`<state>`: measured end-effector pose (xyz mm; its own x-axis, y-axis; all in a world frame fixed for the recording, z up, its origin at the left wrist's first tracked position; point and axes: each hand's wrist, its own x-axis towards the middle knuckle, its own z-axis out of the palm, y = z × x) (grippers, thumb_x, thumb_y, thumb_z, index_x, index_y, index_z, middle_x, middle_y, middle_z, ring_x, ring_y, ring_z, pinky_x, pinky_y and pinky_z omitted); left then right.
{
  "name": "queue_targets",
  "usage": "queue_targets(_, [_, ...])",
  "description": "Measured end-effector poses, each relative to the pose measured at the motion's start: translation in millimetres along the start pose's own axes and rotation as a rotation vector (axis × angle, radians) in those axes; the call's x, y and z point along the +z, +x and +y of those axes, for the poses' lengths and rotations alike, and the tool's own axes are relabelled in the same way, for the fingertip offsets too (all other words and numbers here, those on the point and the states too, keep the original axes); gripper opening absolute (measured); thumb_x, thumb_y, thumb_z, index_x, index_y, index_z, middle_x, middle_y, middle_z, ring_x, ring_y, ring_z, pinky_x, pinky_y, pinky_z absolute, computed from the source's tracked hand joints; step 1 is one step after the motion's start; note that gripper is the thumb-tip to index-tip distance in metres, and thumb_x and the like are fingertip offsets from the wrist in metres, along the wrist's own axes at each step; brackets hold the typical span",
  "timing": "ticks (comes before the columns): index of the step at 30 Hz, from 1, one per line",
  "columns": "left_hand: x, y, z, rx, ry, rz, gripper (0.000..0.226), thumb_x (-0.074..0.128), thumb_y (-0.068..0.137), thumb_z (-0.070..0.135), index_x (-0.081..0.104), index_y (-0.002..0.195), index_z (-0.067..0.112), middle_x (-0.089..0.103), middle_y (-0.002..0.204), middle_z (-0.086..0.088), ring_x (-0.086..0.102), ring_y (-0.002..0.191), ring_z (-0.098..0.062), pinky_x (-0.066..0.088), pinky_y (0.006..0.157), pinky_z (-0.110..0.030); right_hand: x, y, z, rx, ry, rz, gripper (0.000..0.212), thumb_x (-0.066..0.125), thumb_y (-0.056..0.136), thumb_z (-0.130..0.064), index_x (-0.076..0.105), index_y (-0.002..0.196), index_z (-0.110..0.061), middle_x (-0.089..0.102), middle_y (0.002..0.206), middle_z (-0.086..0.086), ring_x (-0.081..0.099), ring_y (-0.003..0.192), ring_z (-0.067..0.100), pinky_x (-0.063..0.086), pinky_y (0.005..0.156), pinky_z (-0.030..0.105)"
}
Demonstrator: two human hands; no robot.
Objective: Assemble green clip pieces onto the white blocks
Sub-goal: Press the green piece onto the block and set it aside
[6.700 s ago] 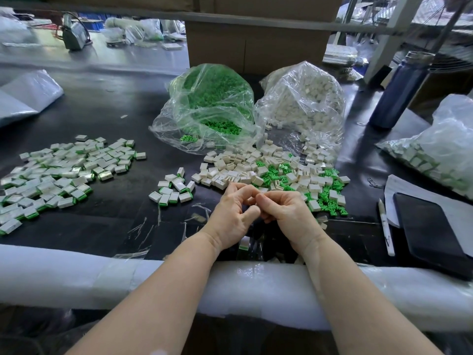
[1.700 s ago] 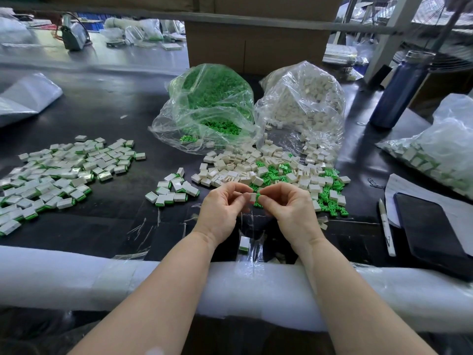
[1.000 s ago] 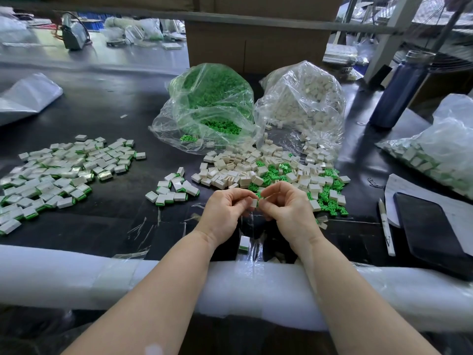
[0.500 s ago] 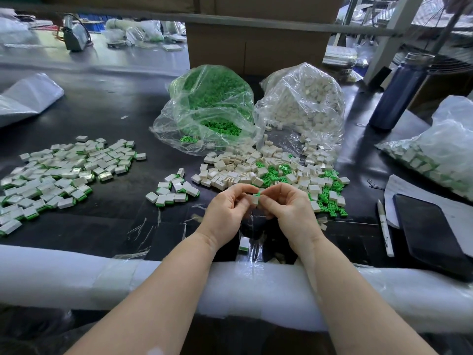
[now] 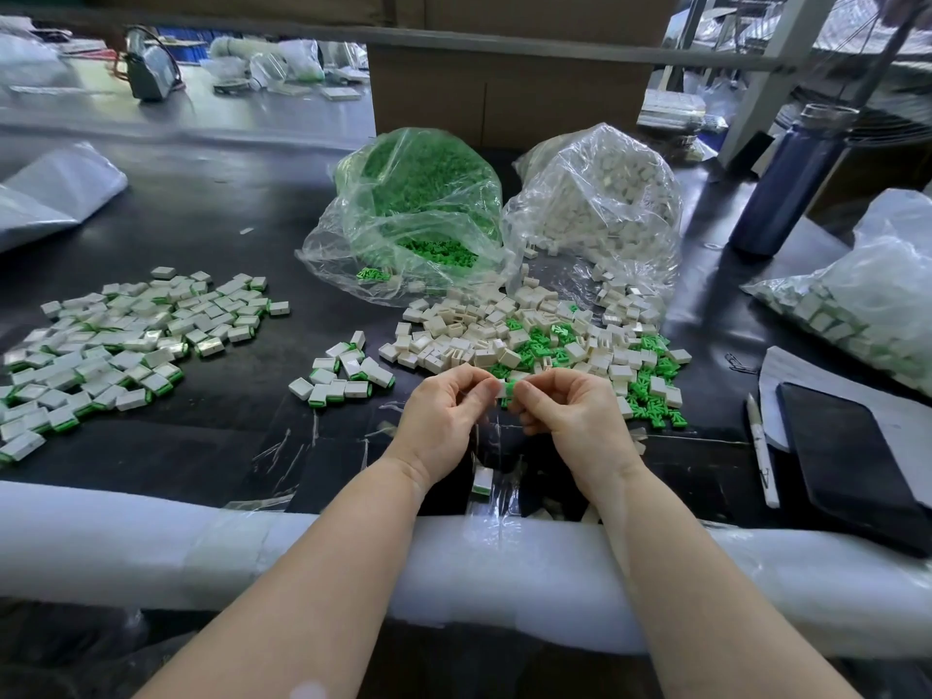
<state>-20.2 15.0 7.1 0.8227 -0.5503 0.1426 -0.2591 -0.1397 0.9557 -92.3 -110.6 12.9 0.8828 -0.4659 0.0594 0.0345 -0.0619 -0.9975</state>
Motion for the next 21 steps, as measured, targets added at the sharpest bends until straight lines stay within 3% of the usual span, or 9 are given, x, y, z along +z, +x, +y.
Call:
queue_targets(4, [0.0,0.5,1.3,-0.033,-0.013,-0.024,0.016,0.055,0.092,0.019,0.063,0.079,0.018,0.058,0.07,-0.004,0.052,0.07,-0.018,0.05,0.079,-0.044,3.4,-0.4,-0.6,-0.008,-0.061,0.0,0.008,0.063,0.087,-0.005,0.065,0.079,-0.004,0.062,0.061,0.002,0.056,0.05,0.001,0.047,0.05,0.014])
queue_targets(11, [-0.4,-1.8,3.5,-0.039,0.089,-0.06,0.017,0.055,0.092,0.021,0.063,0.078,0.022,0.056,0.065,0.003,0.048,0.063,-0.01,0.044,0.069,-0.028,2.8,-0.9,0.1,-0.009,-0.12,-0.026,0.015,0.062,0.086,-0.004,0.063,0.072,-0.008,0.058,0.054,-0.003,0.05,0.047,0.002,0.043,0.049,0.014])
queue_targets(16, [1.6,-1.1,2.5,-0.008,0.105,-0.008,0.011,0.057,0.091,0.02,0.066,0.085,0.018,0.056,0.065,0.007,0.05,0.062,-0.007,0.044,0.066,-0.02,4.6,-1.0,1.0,-0.059,-0.13,-0.004,0.009,0.062,0.087,-0.003,0.063,0.082,-0.011,0.061,0.067,0.002,0.056,0.057,0.004,0.048,0.054,0.017])
queue_targets(19, [3.8,-1.2,1.0,0.01,0.11,0.008,0.013,0.058,0.091,0.017,0.062,0.102,0.019,0.059,0.074,0.002,0.058,0.074,-0.018,0.05,0.076,-0.028,3.7,-0.1,0.9,-0.045,-0.063,0.02,0.011,0.063,0.085,0.0,0.062,0.083,-0.011,0.063,0.068,0.004,0.061,0.058,0.004,0.048,0.052,0.015])
queue_targets(21, [4.1,-2.1,0.0,0.031,0.134,-0.001,0.013,0.063,0.088,0.016,0.06,0.099,0.021,0.059,0.076,0.0,0.058,0.072,-0.019,0.05,0.075,-0.028,2.8,0.5,1.4,-0.025,-0.028,0.045,0.013,0.064,0.083,0.001,0.064,0.08,-0.011,0.065,0.068,0.003,0.062,0.059,0.005,0.048,0.05,0.015])
